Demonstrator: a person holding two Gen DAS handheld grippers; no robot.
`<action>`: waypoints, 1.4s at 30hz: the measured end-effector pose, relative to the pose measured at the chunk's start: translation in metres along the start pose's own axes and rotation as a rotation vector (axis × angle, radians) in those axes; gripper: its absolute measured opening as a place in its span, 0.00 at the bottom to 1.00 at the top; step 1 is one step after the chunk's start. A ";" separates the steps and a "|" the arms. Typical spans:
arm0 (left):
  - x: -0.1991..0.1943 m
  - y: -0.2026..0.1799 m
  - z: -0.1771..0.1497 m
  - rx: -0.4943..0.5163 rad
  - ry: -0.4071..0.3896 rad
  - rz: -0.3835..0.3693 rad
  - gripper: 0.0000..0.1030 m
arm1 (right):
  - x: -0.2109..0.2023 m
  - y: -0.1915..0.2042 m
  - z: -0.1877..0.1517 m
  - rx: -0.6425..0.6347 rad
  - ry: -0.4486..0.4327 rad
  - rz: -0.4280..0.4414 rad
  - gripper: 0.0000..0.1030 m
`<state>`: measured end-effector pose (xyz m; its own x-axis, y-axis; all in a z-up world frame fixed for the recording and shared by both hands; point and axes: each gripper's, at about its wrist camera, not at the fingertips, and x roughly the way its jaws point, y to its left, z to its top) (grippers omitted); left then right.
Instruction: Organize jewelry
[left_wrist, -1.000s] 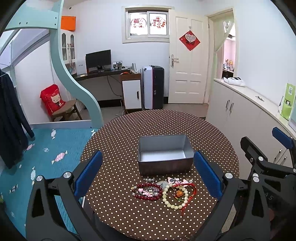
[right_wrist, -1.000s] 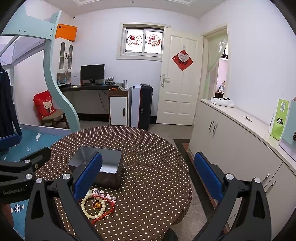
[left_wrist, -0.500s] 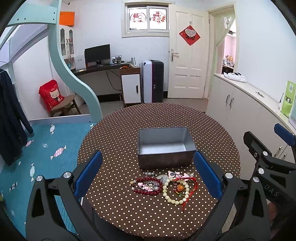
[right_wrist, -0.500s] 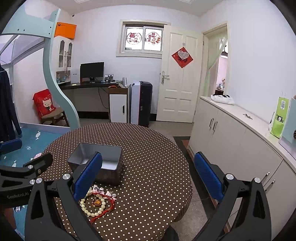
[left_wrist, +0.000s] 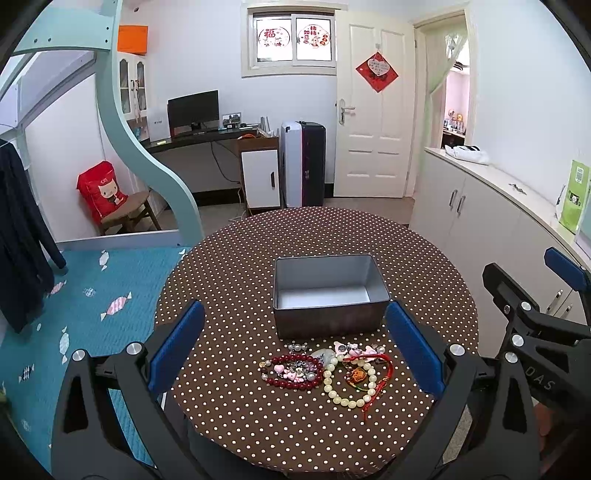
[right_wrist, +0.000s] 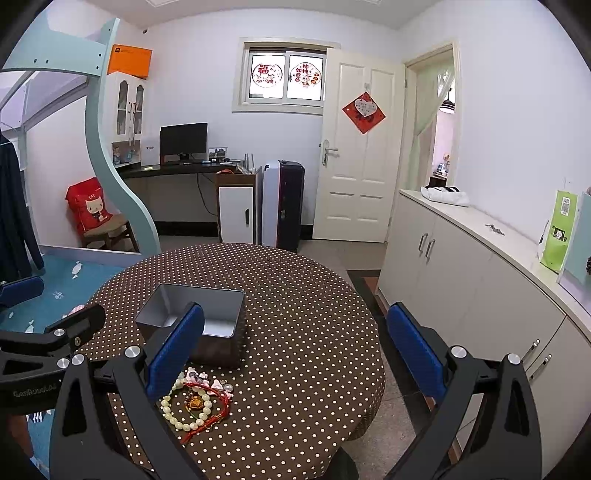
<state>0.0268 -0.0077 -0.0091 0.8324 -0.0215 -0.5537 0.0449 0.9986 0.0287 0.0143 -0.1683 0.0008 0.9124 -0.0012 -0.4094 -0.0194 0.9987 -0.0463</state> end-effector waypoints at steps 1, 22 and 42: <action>-0.001 0.000 0.000 0.000 -0.002 -0.001 0.95 | 0.000 0.000 0.000 0.001 0.001 0.000 0.93; -0.003 -0.003 0.002 0.000 -0.001 0.005 0.95 | -0.001 0.001 -0.005 -0.004 0.013 -0.006 0.93; 0.017 0.010 -0.013 -0.009 0.074 -0.064 0.95 | -0.003 -0.005 -0.015 0.108 -0.037 0.072 0.93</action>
<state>0.0343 0.0022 -0.0292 0.7851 -0.0821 -0.6139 0.0914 0.9957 -0.0162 0.0060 -0.1742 -0.0115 0.9246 0.0703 -0.3743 -0.0428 0.9958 0.0813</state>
